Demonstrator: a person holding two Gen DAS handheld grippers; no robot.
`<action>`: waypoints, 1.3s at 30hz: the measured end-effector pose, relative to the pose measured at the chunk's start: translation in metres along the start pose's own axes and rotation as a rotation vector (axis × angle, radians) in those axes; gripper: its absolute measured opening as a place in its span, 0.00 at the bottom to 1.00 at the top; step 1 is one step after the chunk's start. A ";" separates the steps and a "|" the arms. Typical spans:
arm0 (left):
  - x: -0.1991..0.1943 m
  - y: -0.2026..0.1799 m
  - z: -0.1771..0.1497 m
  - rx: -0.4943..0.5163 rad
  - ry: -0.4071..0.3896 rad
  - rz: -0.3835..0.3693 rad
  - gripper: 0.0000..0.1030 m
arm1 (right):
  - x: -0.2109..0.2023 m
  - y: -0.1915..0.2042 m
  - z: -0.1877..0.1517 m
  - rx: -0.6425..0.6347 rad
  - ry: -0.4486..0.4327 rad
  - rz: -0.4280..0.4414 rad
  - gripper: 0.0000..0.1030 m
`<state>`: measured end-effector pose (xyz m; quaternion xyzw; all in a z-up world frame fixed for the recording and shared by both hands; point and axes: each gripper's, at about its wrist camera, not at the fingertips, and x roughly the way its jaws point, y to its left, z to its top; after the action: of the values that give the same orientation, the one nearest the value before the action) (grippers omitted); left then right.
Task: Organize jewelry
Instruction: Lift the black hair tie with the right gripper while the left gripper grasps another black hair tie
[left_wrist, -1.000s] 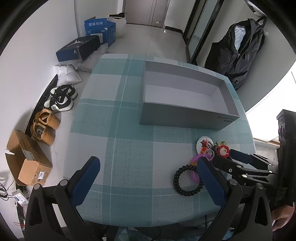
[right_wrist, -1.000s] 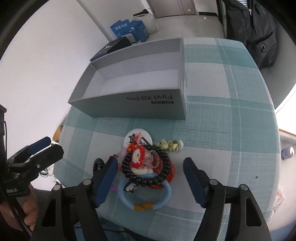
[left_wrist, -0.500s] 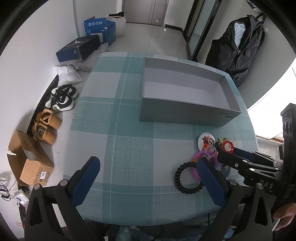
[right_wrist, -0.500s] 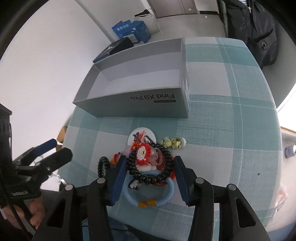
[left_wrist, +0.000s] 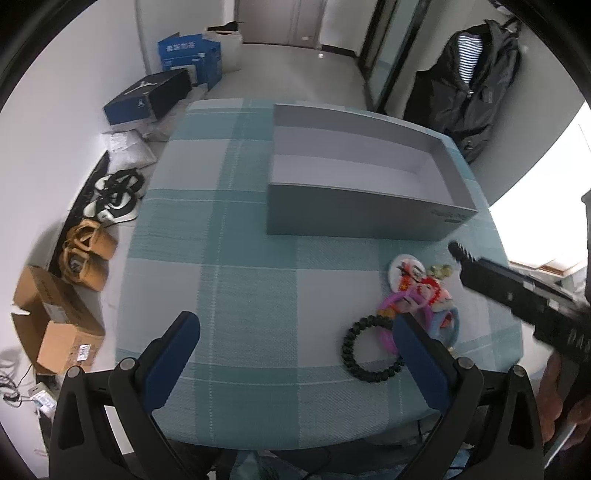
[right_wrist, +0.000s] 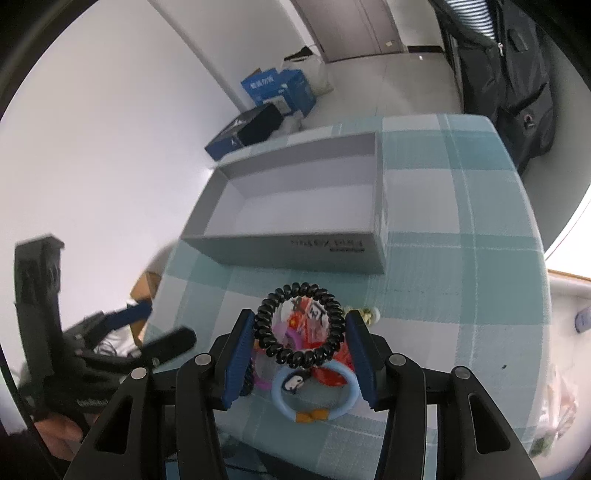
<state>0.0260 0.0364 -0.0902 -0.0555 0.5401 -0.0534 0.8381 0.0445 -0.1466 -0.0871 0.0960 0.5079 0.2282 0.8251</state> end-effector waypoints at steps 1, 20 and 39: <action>0.000 -0.001 -0.001 0.006 0.001 -0.011 0.99 | -0.002 -0.003 0.004 0.004 -0.007 0.002 0.47; 0.036 -0.020 -0.015 0.165 0.115 -0.015 0.99 | -0.032 -0.015 0.007 0.033 -0.084 0.028 0.47; 0.026 -0.019 -0.011 0.211 0.078 -0.055 0.37 | -0.037 -0.015 0.007 0.036 -0.096 0.037 0.47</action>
<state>0.0257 0.0132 -0.1150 0.0203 0.5619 -0.1348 0.8159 0.0406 -0.1768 -0.0608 0.1312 0.4700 0.2293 0.8422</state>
